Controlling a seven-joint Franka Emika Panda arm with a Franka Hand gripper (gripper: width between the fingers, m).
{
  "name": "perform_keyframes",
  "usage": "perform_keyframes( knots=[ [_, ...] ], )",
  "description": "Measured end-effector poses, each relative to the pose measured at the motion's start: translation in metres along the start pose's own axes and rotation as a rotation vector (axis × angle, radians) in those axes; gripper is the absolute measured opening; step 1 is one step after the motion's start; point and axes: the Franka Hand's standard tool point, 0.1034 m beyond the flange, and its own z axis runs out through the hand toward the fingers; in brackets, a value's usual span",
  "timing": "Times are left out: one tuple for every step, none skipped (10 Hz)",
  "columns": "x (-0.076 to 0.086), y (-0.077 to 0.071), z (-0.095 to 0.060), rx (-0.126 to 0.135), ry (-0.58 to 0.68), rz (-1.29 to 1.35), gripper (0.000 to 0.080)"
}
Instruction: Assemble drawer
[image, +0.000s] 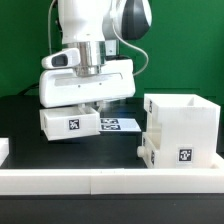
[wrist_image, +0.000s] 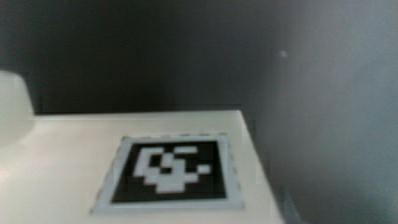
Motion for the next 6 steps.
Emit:
perform_keyframes(
  knots=[
    [0.006, 0.002, -0.005, 0.014, -0.012, -0.052, 0.0042],
    [0.014, 0.004, -0.008, 0.021, -0.013, -0.064, 0.0042],
    [0.011, 0.003, -0.005, 0.02, -0.013, -0.072, 0.0042],
    [0.01, 0.003, -0.005, 0.02, -0.016, -0.153, 0.0042],
    [0.006, 0.008, -0.003, 0.018, -0.015, -0.291, 0.0042],
    [-0.006, 0.019, 0.002, 0.022, -0.019, -0.44, 0.0042]
  ],
)
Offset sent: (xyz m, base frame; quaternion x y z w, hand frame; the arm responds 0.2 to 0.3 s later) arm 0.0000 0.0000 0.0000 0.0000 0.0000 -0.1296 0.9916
